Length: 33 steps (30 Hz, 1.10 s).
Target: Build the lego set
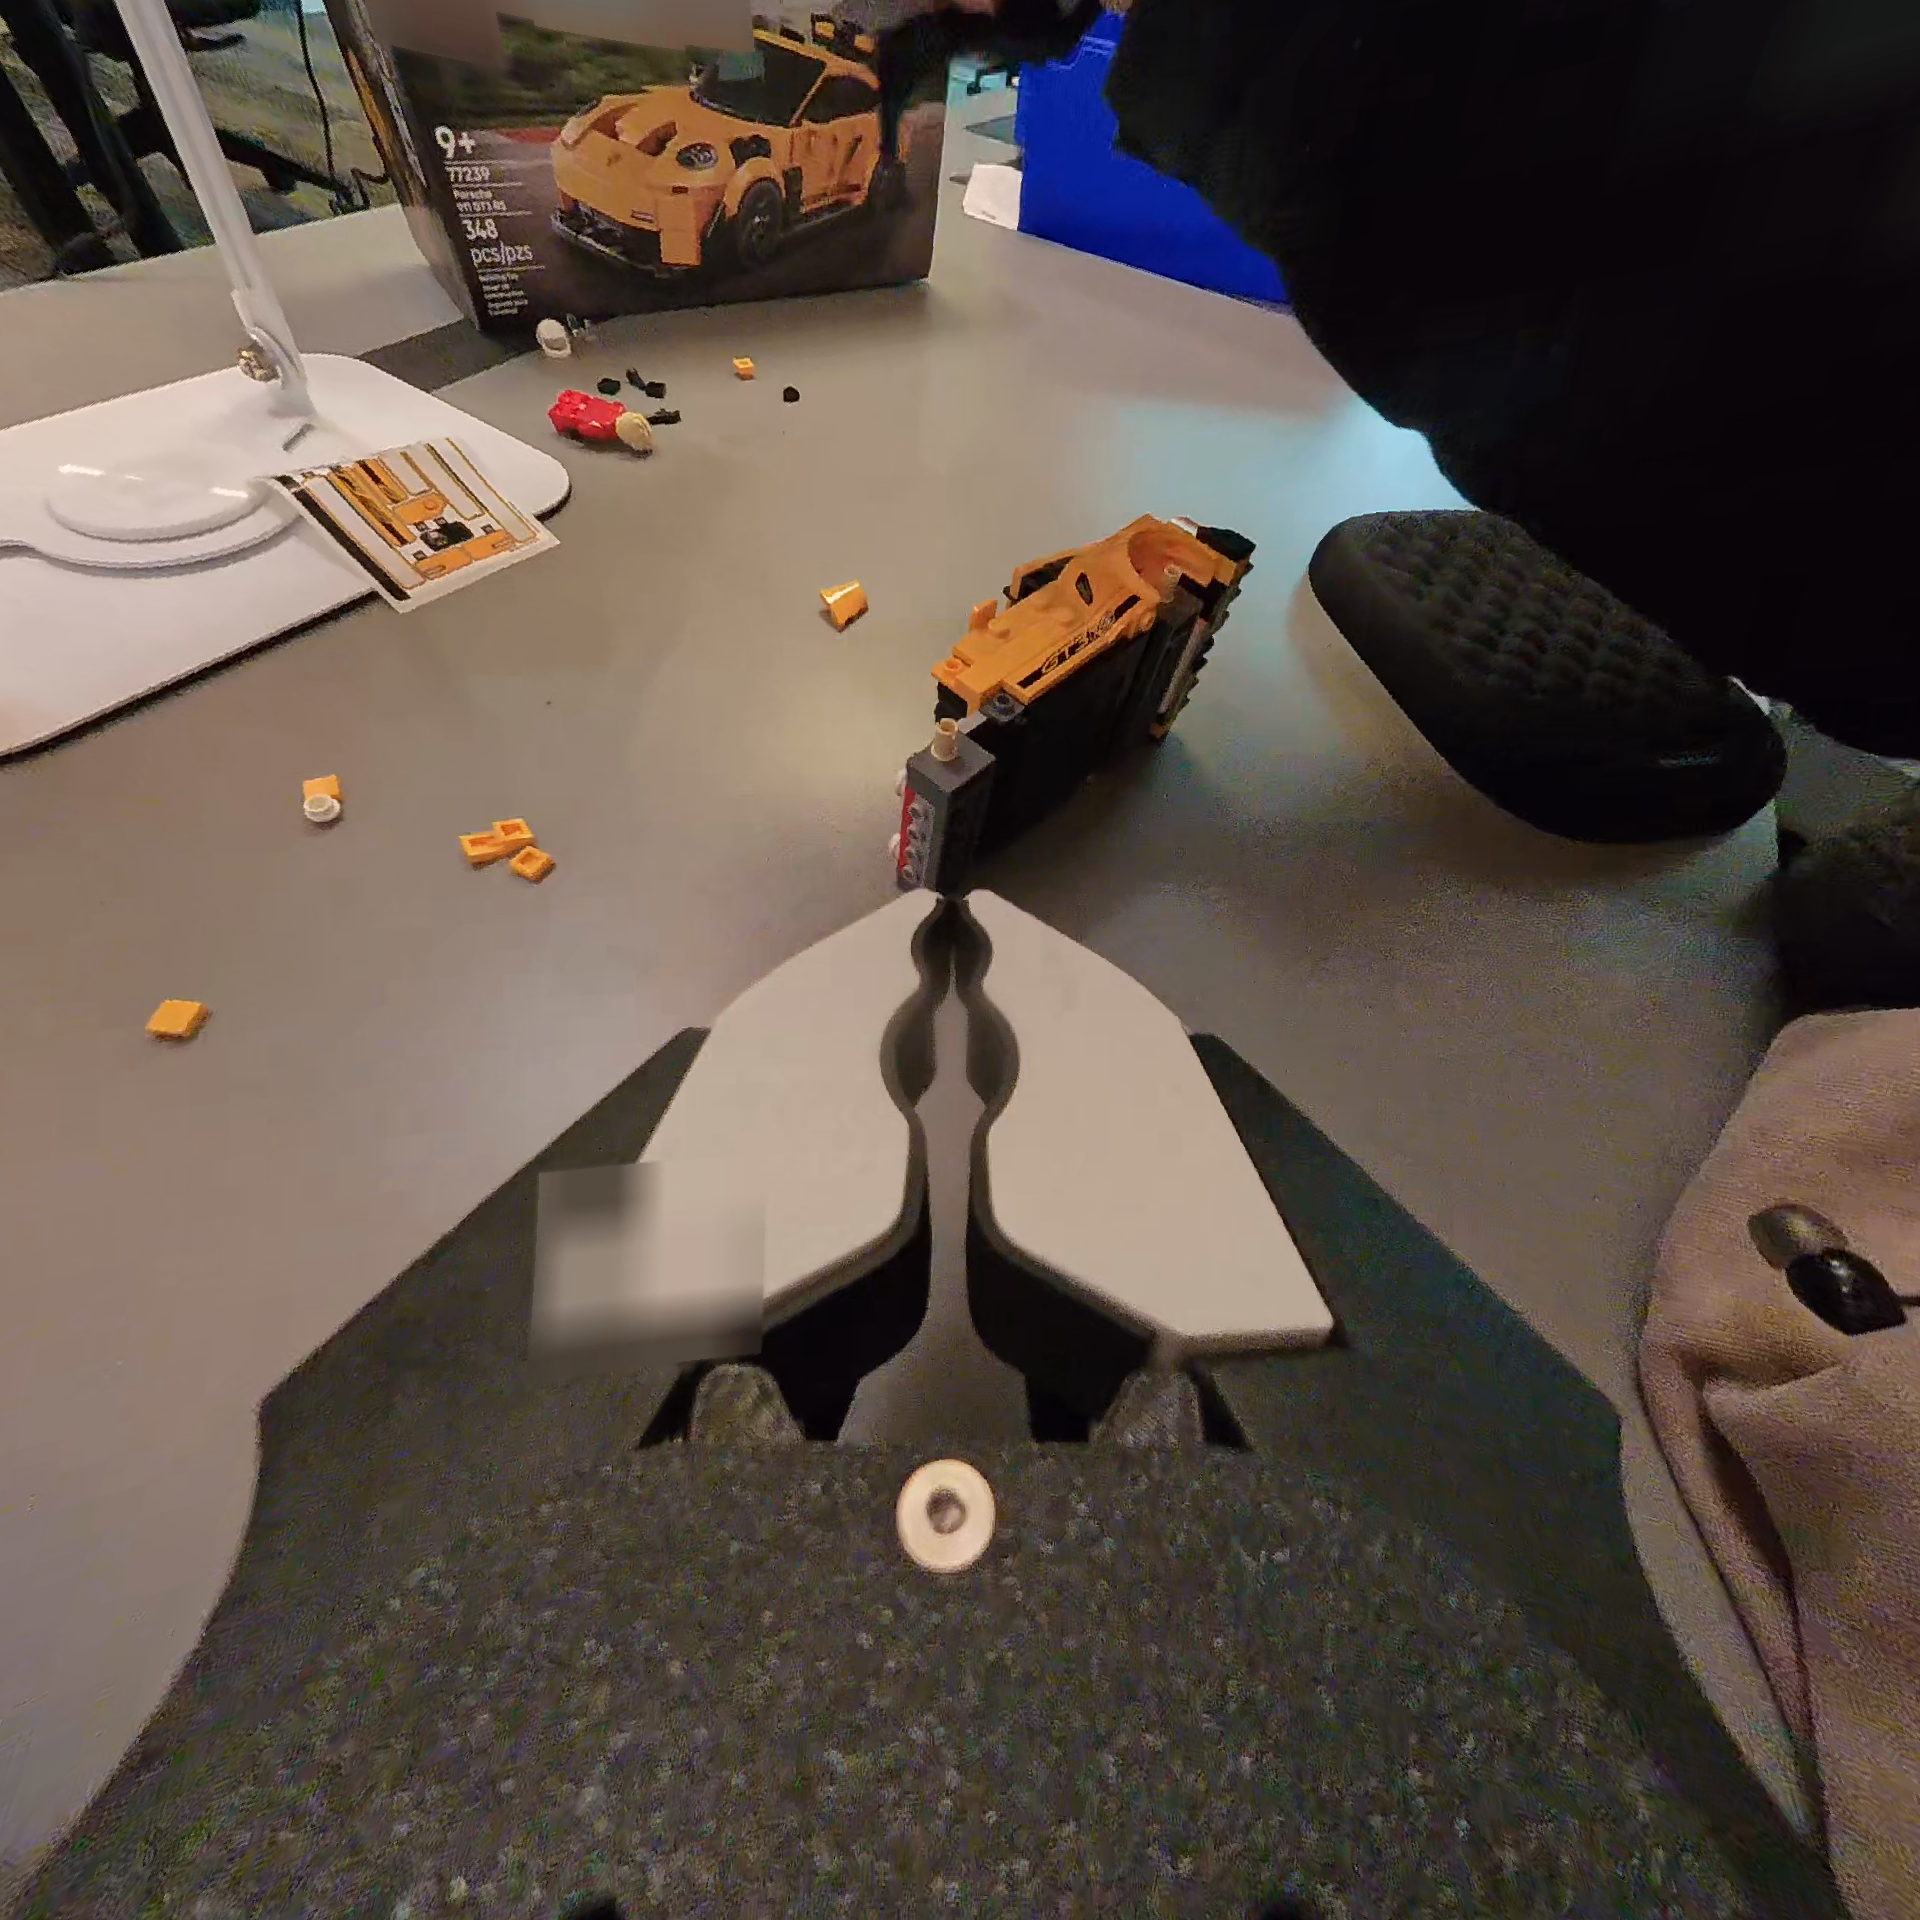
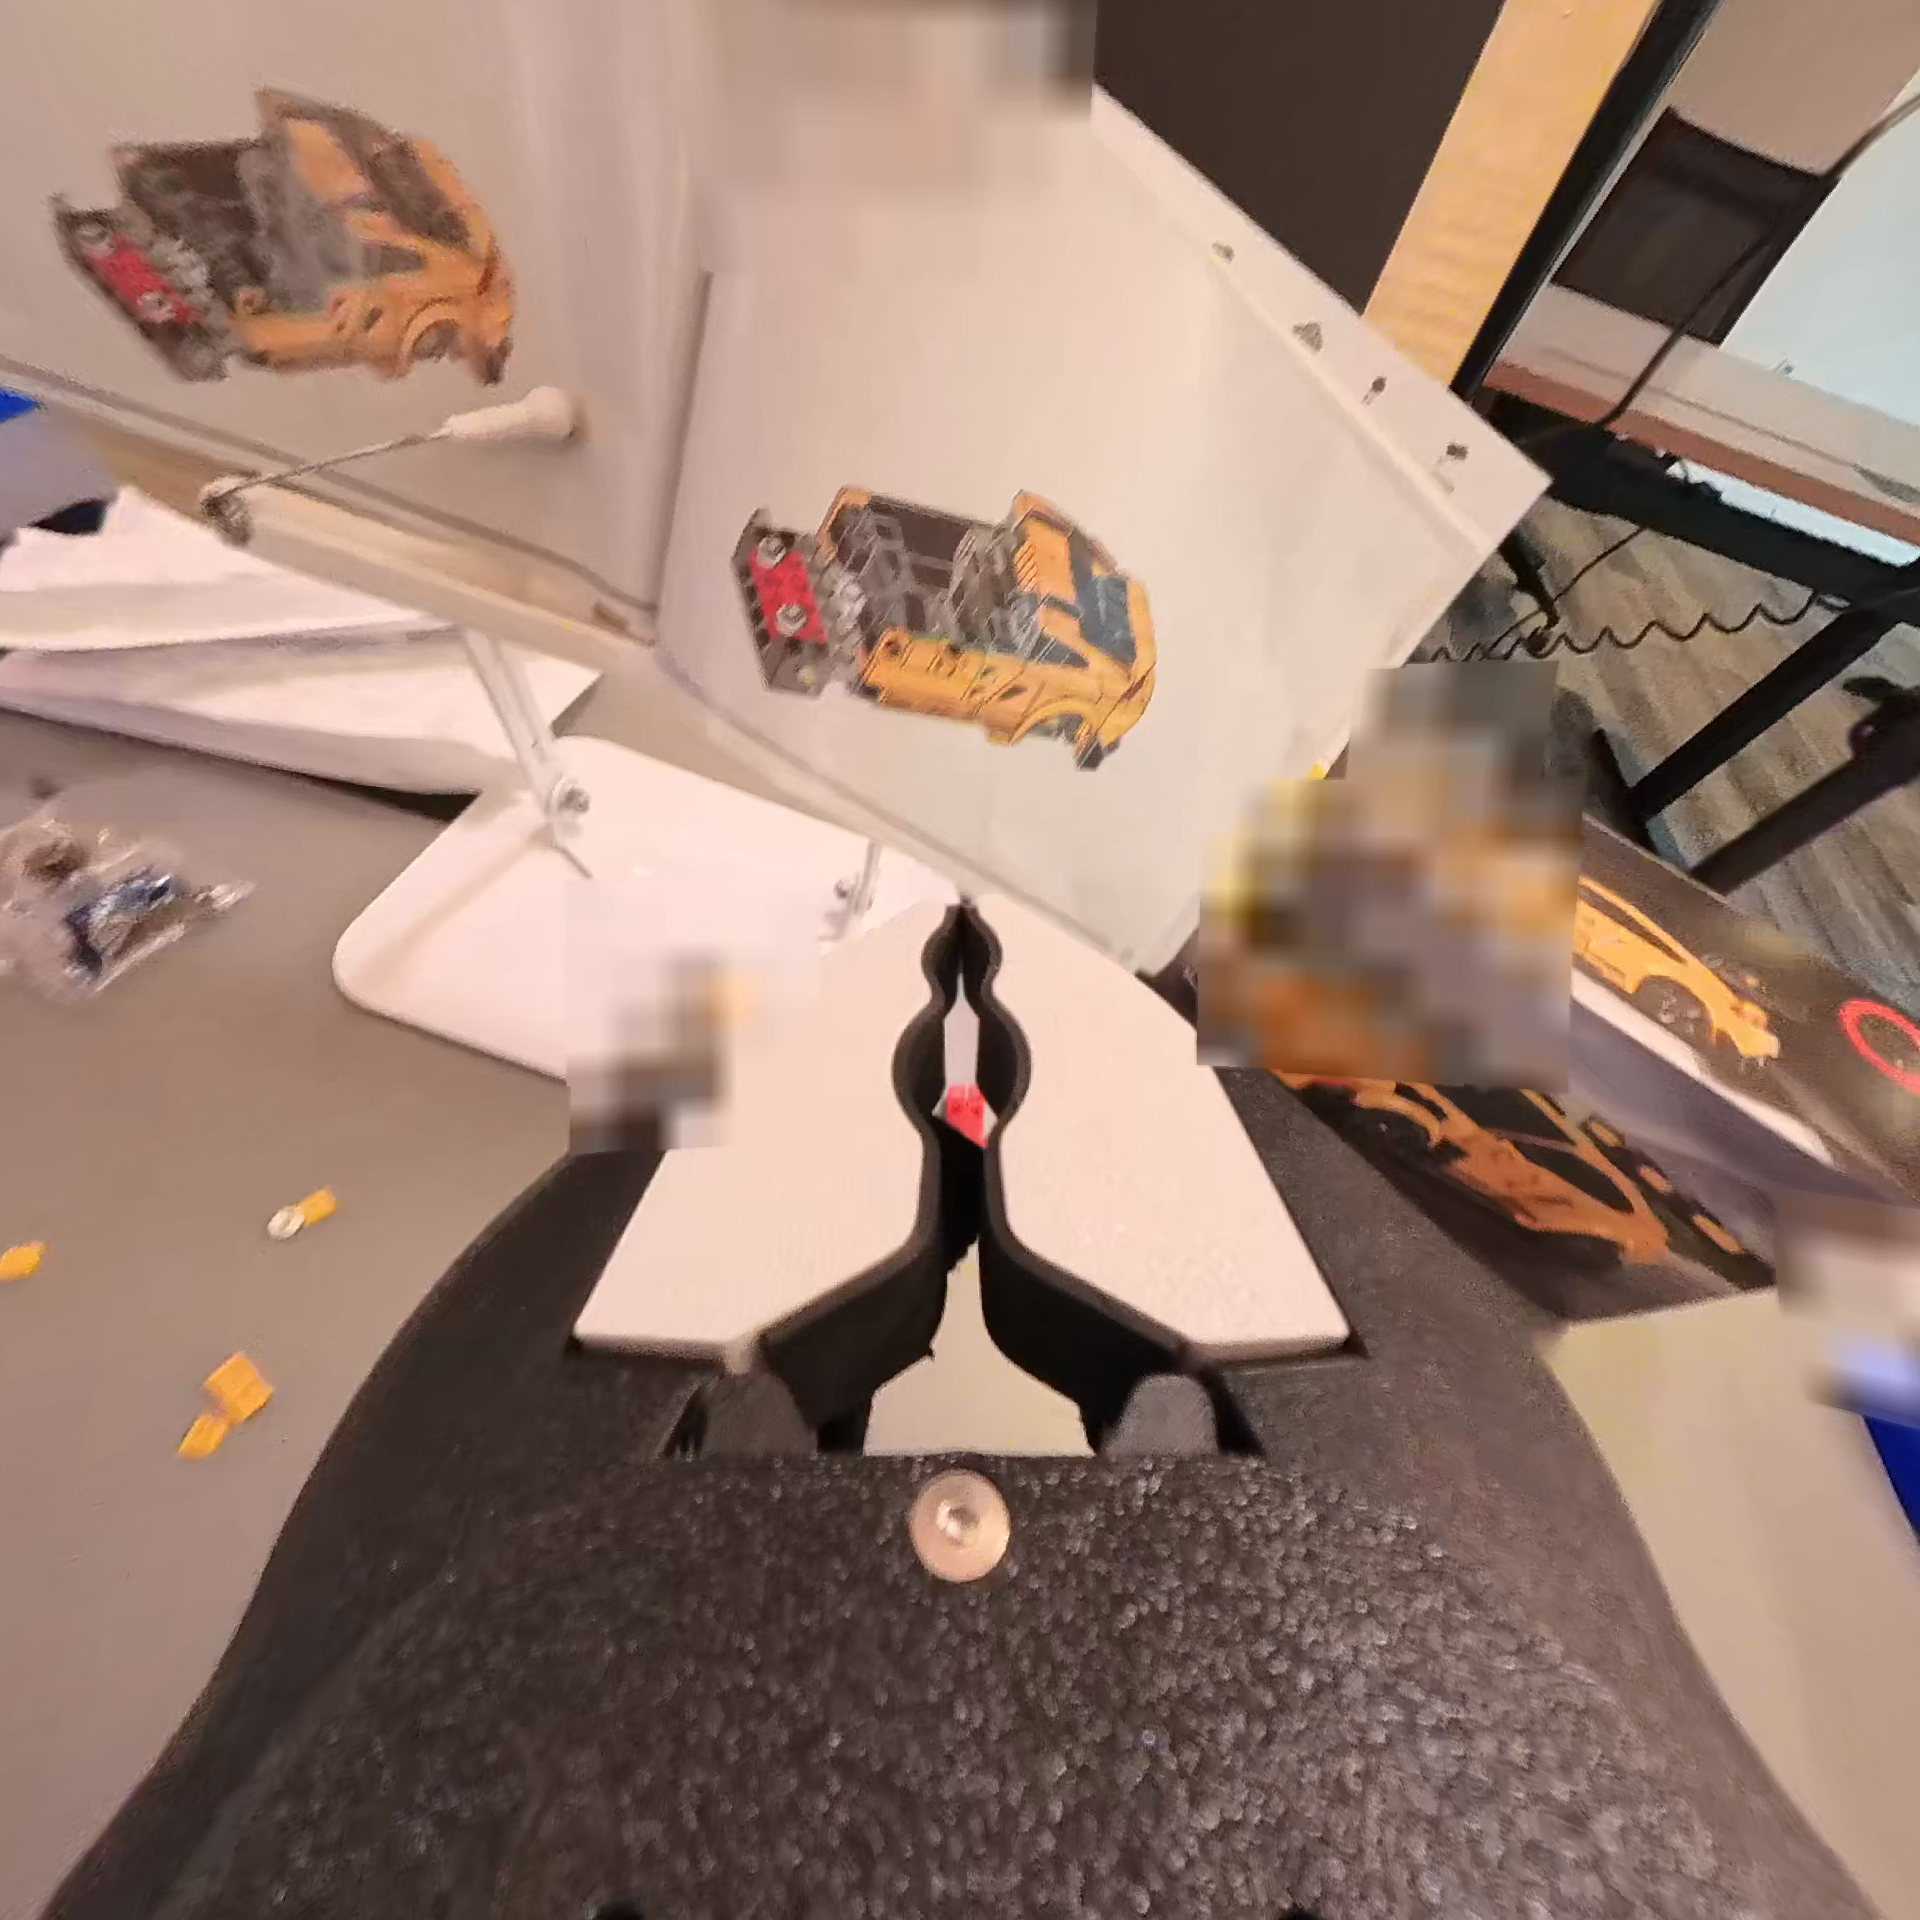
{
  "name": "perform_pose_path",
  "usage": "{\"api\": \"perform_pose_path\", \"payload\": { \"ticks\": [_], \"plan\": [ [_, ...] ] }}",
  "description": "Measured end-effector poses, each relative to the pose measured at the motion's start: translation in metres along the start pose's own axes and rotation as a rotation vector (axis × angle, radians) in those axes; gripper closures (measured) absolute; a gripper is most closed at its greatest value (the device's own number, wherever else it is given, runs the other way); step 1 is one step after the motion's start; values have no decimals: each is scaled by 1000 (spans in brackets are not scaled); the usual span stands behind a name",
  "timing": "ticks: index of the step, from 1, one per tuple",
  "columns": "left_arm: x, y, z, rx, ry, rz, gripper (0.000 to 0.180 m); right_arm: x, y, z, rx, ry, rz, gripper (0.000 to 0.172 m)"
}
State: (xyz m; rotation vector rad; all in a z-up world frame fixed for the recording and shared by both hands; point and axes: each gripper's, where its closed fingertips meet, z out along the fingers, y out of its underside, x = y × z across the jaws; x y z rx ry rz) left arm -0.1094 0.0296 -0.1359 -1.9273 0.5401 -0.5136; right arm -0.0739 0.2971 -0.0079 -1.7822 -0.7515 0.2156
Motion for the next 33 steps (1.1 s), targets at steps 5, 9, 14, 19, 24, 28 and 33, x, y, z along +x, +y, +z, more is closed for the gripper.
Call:
{"api": "perform_pose_path", "payload": {
  "ticks": [5,9,14,19,24,28,33],
  "plan": [
    [-6,4,2,-12,-3,-15,180,13,-13,37,62,18,12,172],
    [-12,7,3,-19,-14,-37,180,13,-14,55,55,24,8,172],
    [-14,10,4,-29,-19,-43,180,11,-13,66,53,24,10,172],
    [-14,12,6,-40,-15,-48,180,10,-10,70,46,19,8,172],
    [-14,13,6,-48,-11,-46,180,5,-3,70,27,14,-8,172],
    [-13,14,7,-50,-10,-44,180,-1,4,70,18,7,-20,172],
    [-13,14,7,-54,-7,-43,180,-7,7,69,16,1,-35,172]
  ]
}}
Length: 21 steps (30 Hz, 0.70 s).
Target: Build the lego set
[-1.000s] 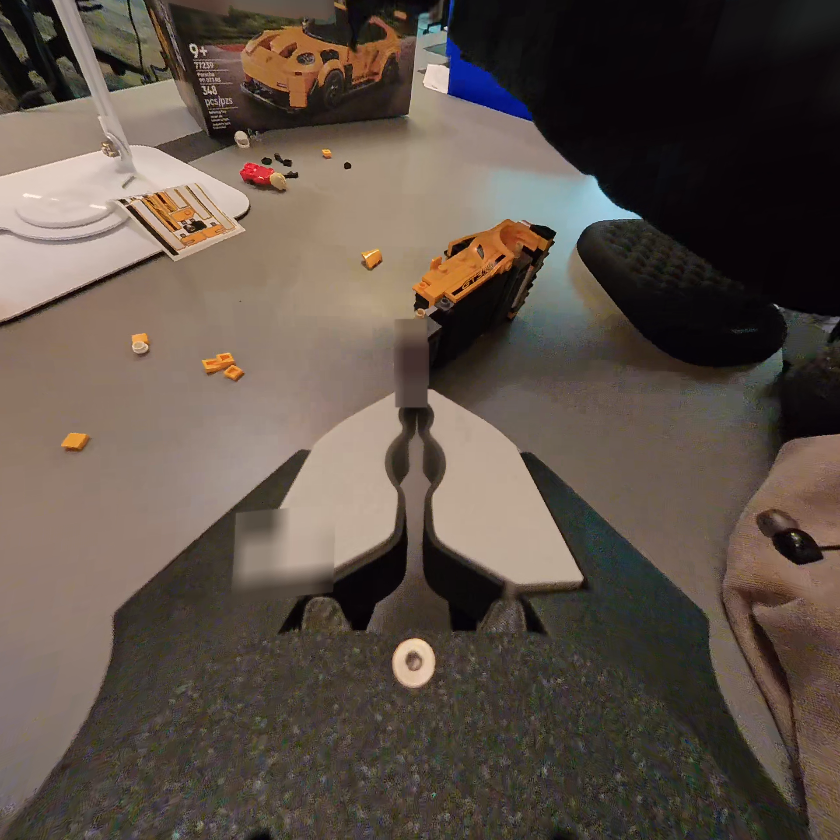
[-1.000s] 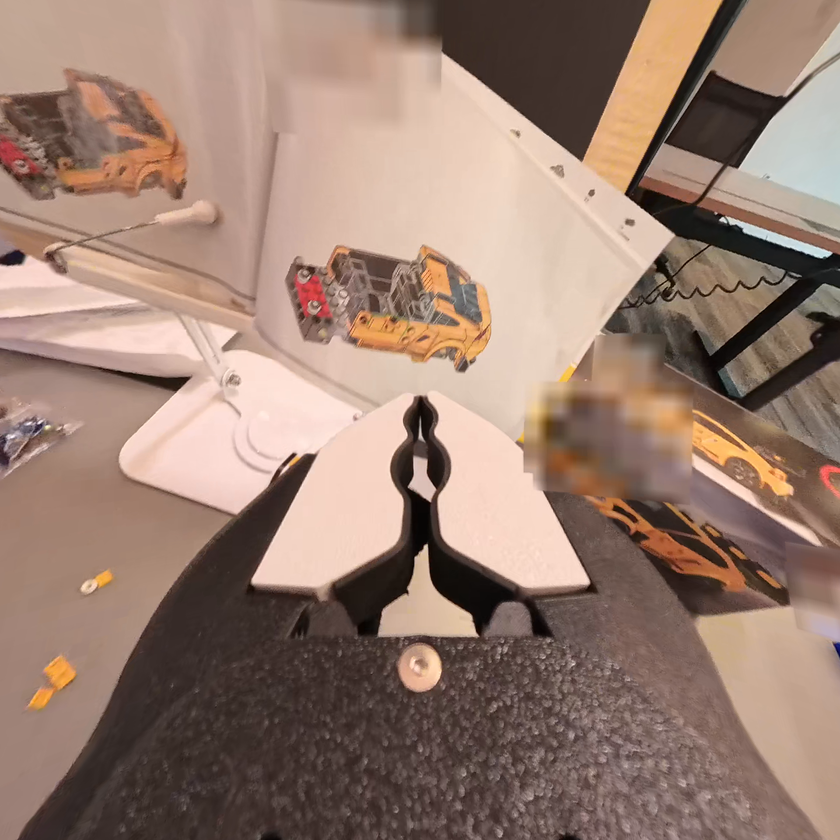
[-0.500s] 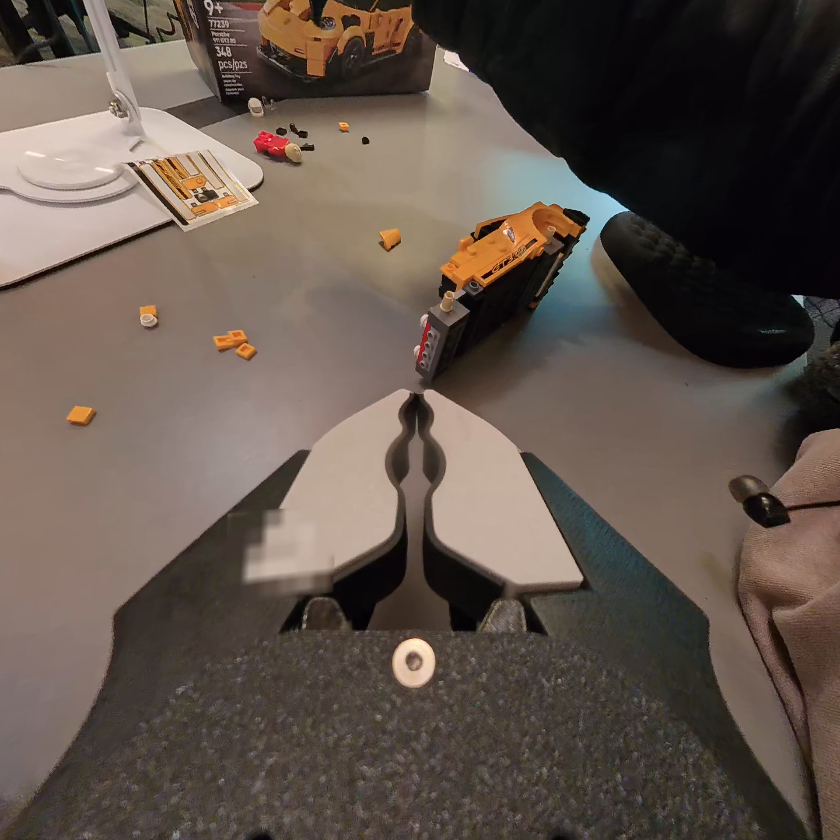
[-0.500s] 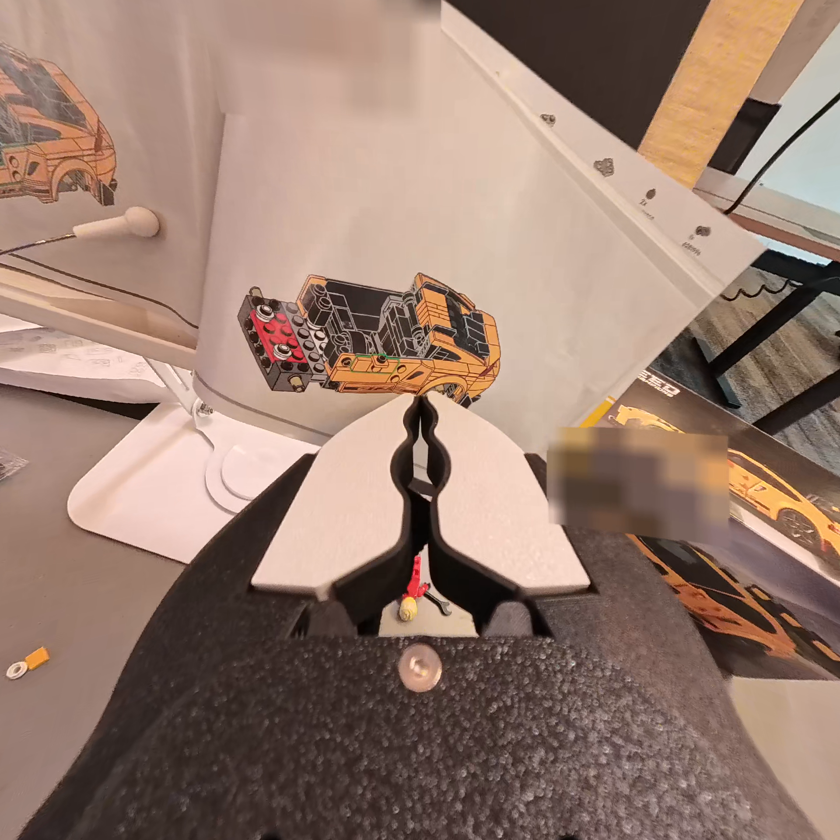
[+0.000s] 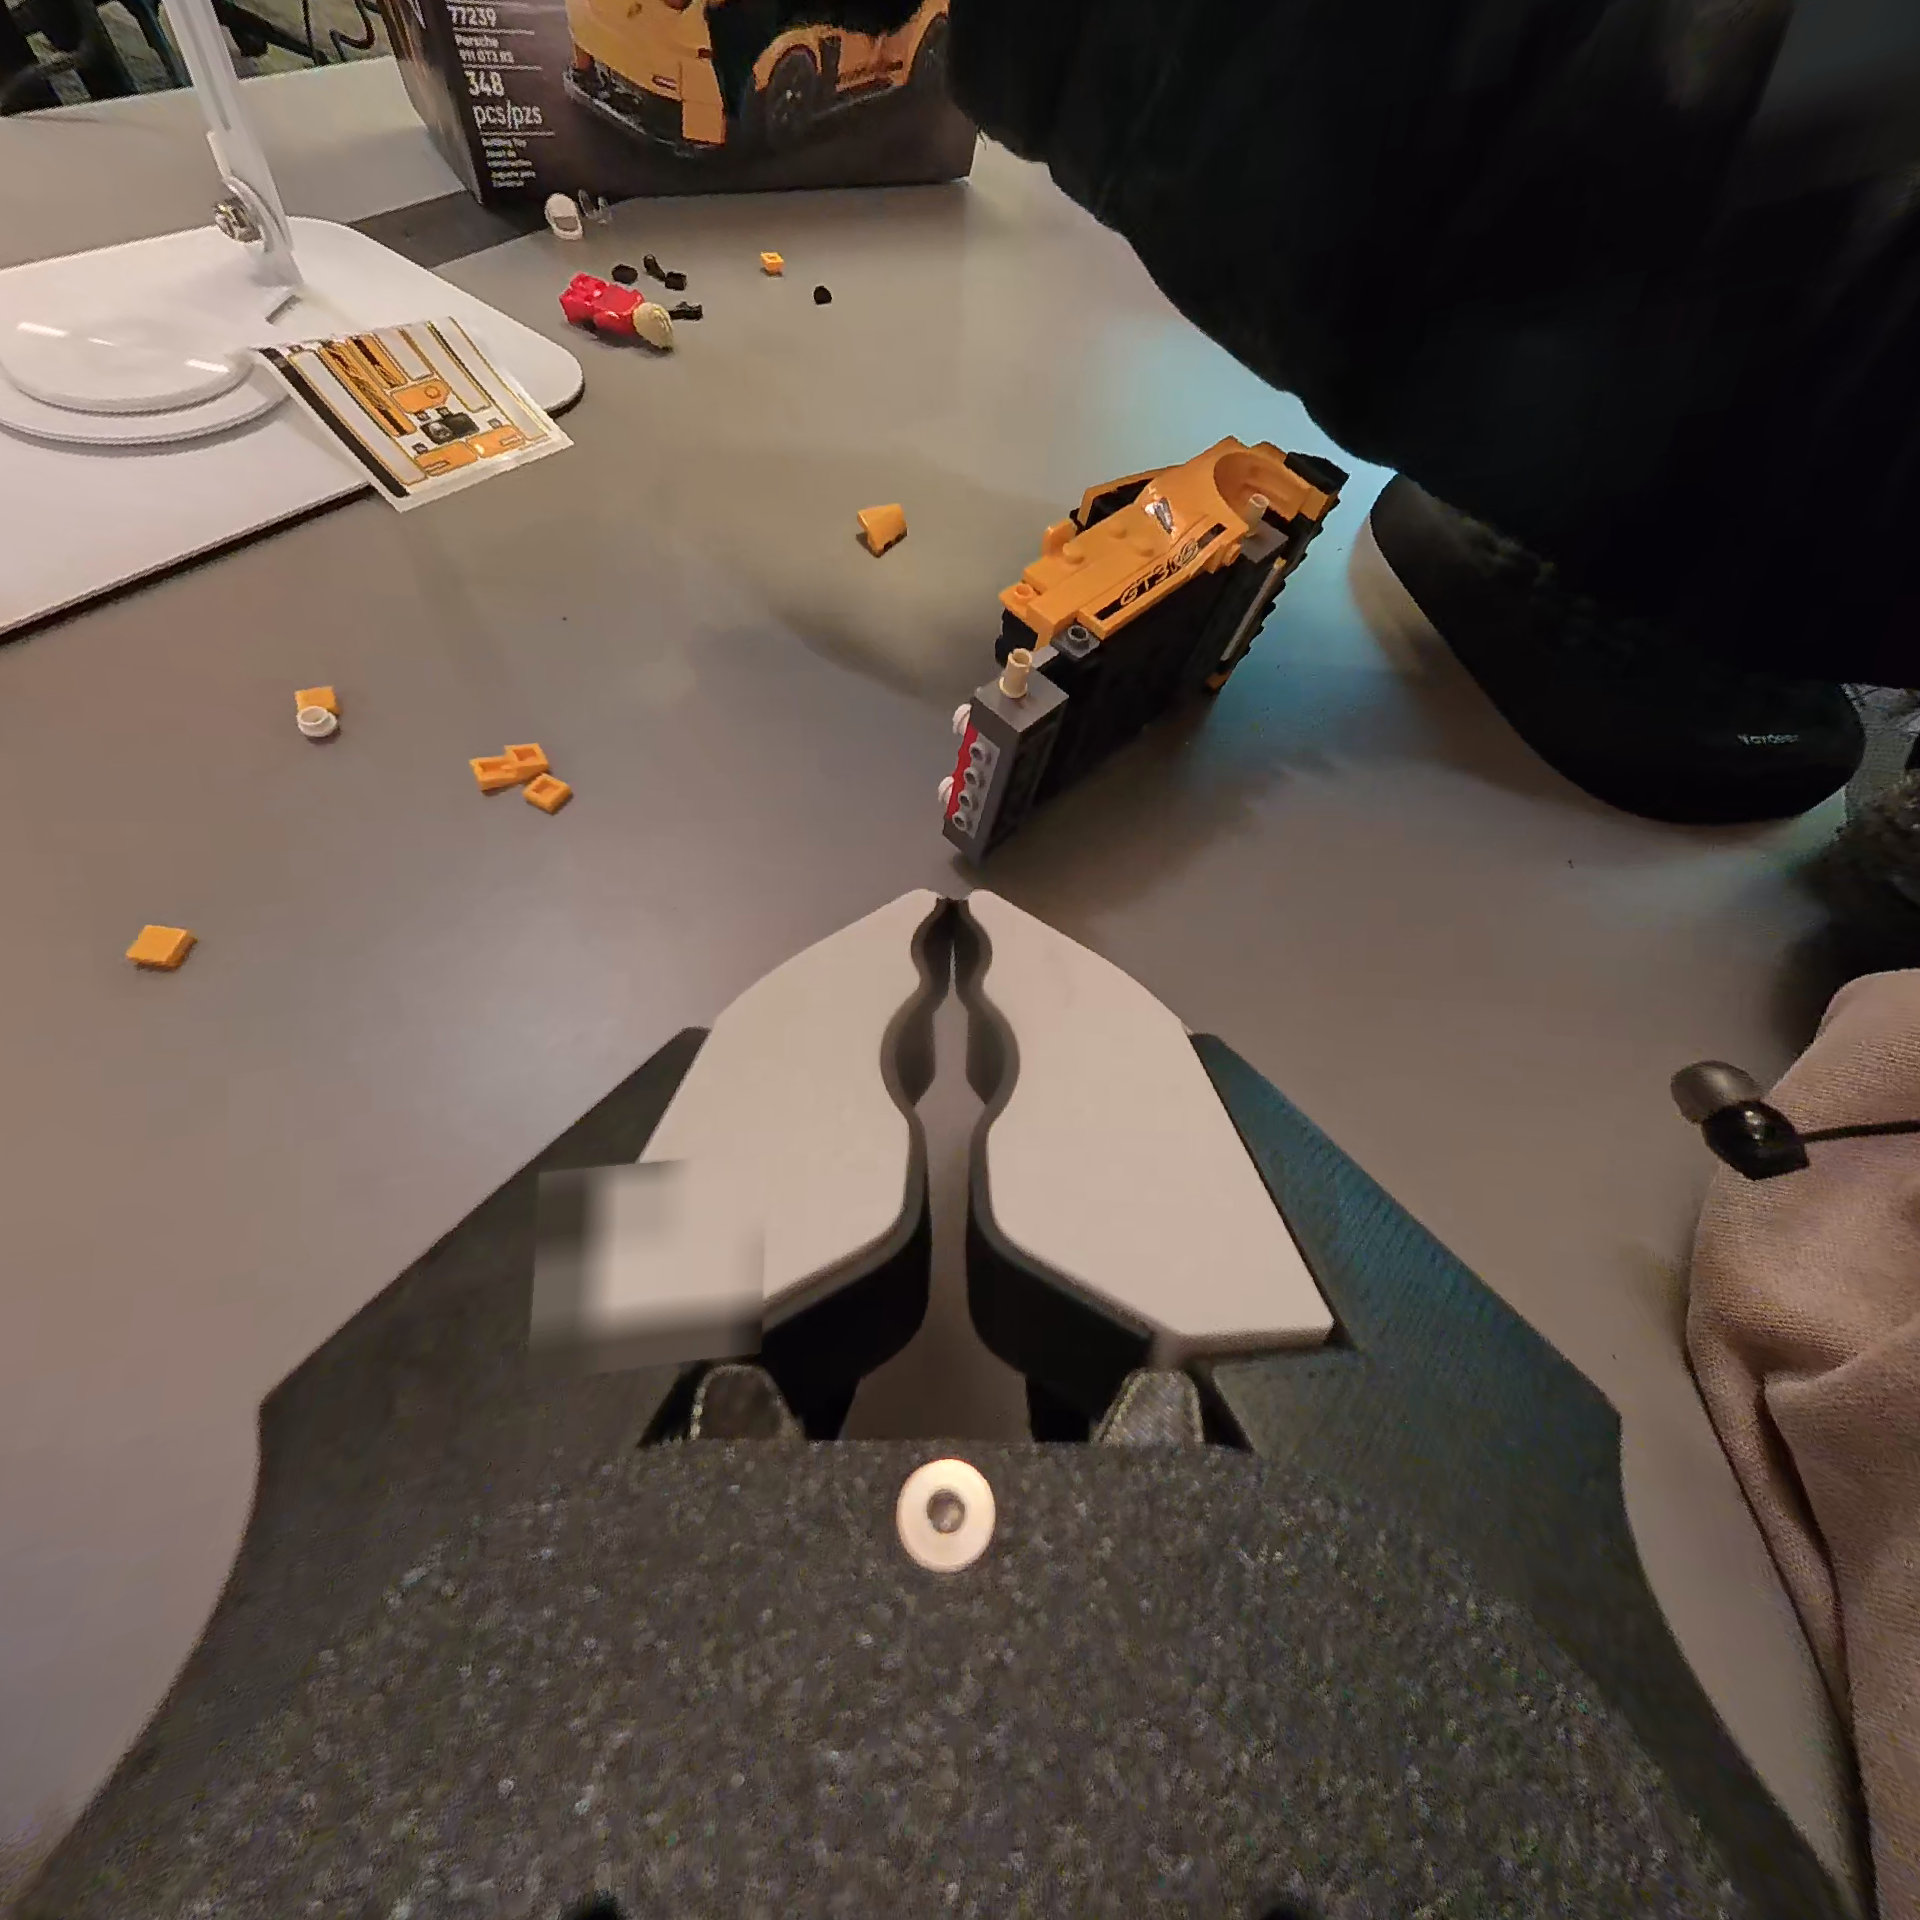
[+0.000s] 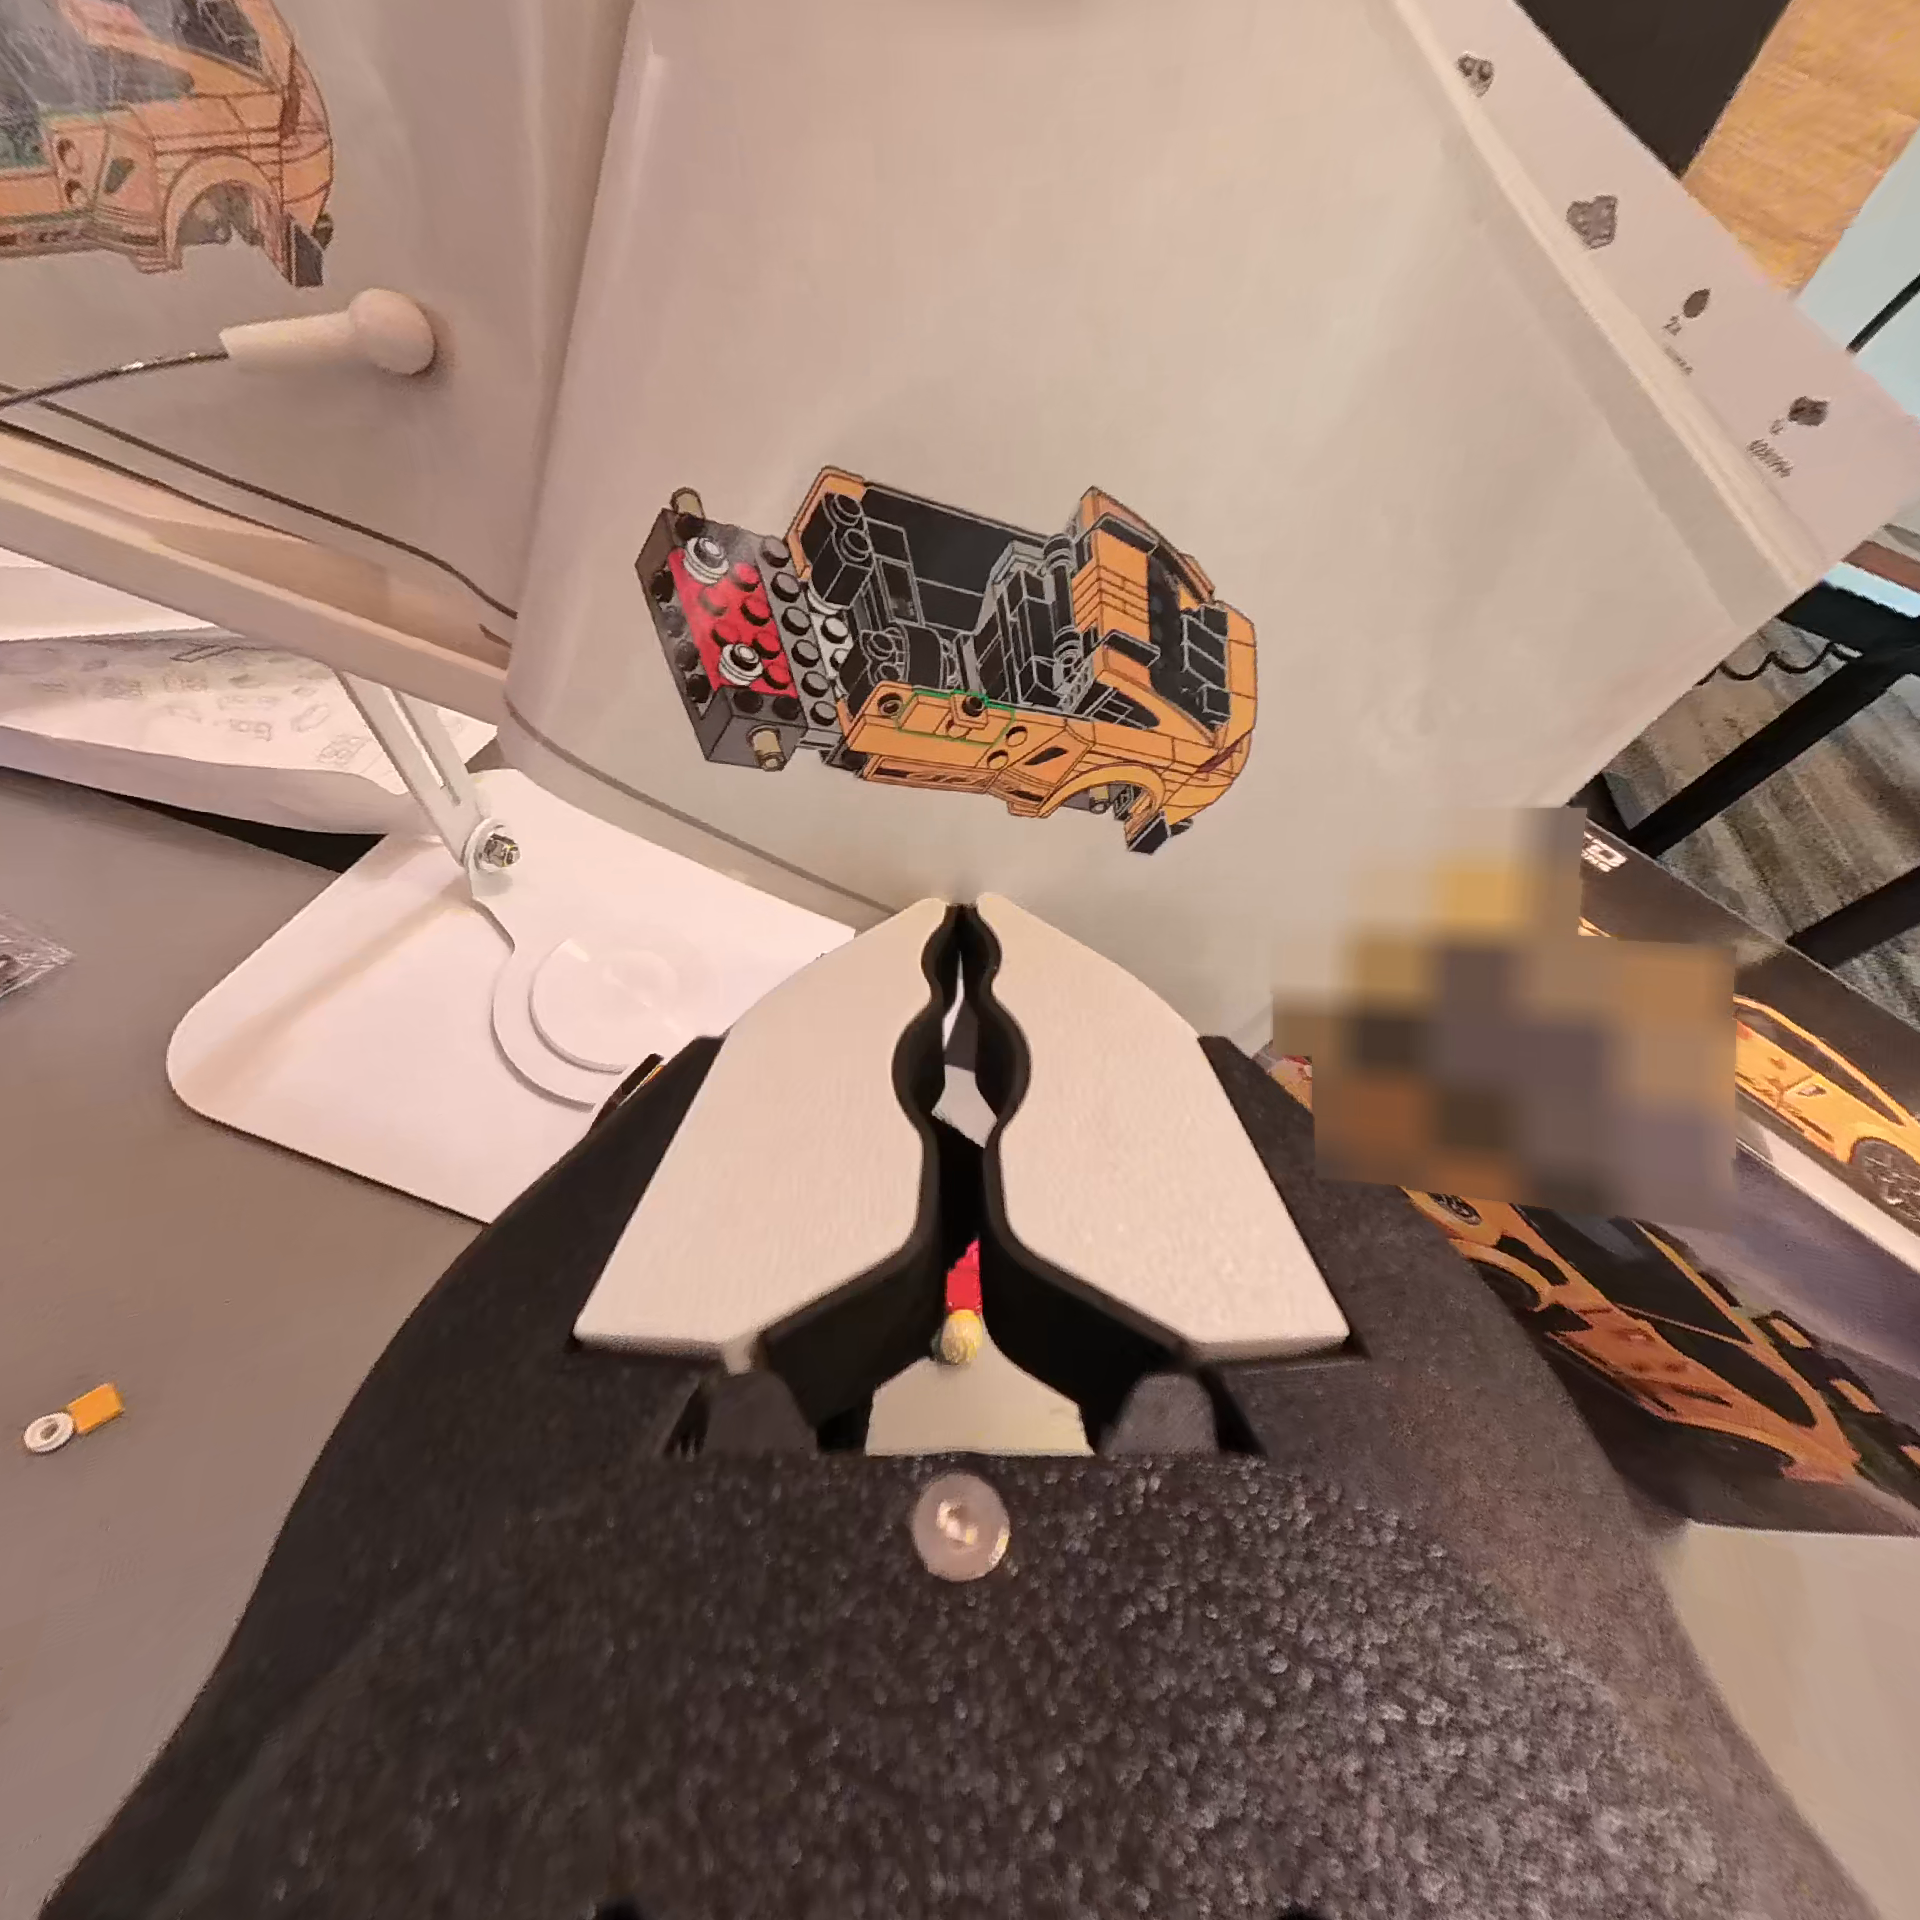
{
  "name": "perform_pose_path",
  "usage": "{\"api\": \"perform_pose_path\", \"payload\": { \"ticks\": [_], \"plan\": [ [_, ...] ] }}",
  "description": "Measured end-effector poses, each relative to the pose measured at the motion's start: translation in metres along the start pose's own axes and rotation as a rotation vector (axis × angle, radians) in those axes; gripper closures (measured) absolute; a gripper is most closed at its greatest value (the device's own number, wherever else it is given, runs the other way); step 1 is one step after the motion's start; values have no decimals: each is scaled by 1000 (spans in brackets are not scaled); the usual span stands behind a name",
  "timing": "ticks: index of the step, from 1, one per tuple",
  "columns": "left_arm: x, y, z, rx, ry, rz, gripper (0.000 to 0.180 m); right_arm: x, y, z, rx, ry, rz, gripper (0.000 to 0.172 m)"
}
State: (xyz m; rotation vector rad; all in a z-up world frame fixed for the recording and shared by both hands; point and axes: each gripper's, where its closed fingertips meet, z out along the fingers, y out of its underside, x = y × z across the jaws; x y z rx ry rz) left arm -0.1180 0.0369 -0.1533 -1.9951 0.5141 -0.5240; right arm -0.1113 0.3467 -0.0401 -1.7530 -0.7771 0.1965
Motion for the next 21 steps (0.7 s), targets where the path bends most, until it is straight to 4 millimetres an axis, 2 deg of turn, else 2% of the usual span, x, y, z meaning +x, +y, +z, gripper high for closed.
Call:
{"api": "perform_pose_path", "payload": {
  "ticks": [10,21],
  "plan": [
    [0,1,1,-6,2,2,180,-14,-10,1,27,-6,-64,172],
    [0,1,1,-7,3,0,180,-15,-34,-5,89,4,-93,172]
  ]
}}
